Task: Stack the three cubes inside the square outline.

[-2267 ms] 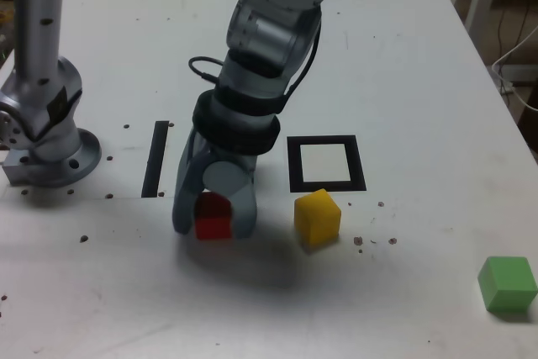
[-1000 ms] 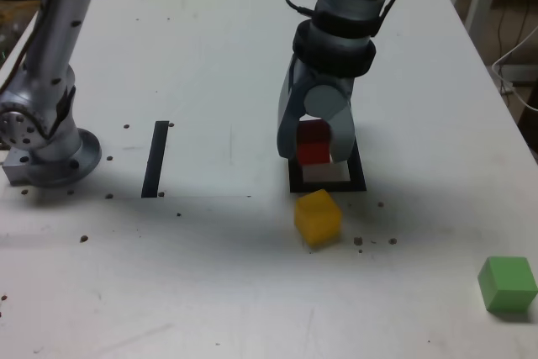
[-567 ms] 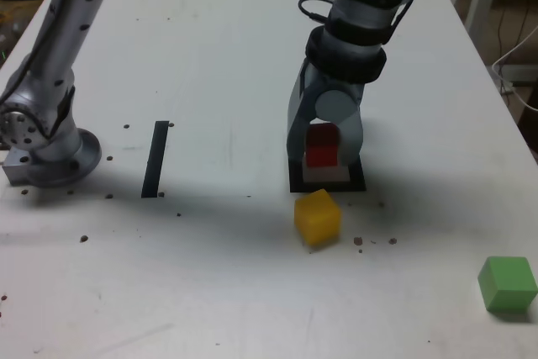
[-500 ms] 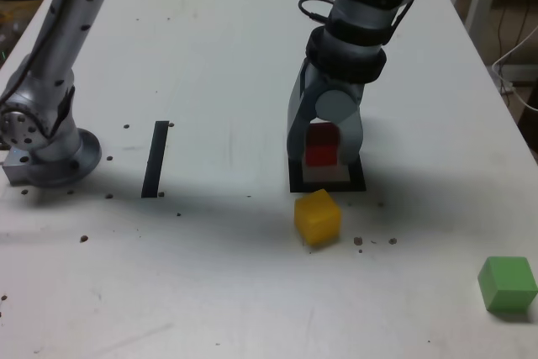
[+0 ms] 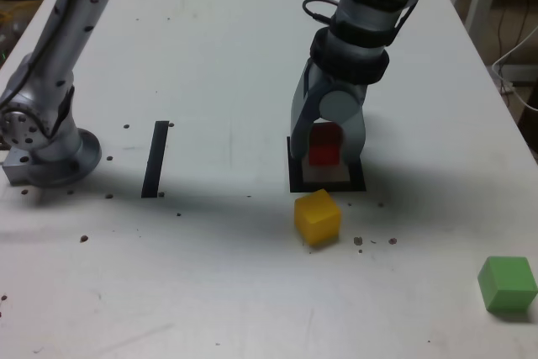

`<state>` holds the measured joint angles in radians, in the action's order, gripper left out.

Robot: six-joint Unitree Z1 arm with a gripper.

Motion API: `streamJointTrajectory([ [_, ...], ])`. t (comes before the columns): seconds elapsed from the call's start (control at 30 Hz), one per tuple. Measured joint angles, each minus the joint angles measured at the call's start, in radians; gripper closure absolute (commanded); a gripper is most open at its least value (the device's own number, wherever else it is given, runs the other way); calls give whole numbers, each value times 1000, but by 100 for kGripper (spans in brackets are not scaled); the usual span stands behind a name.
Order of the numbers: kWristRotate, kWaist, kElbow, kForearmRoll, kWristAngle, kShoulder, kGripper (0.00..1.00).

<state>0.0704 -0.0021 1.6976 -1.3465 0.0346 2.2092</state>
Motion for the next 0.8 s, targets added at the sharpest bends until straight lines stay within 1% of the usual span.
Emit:
streamJointTrajectory([
  [0.07,1,0,0,0,0,3,66],
  [0.1,2,0,0,0,0,4,62],
  [0.17,5,0,1,0,1,4,48],
  [0.27,13,1,1,0,5,4,23],
  [0.33,17,1,1,0,7,5,11],
  [0.43,20,2,0,0,7,5,7],
  [0.8,20,6,-14,0,8,5,2],
])
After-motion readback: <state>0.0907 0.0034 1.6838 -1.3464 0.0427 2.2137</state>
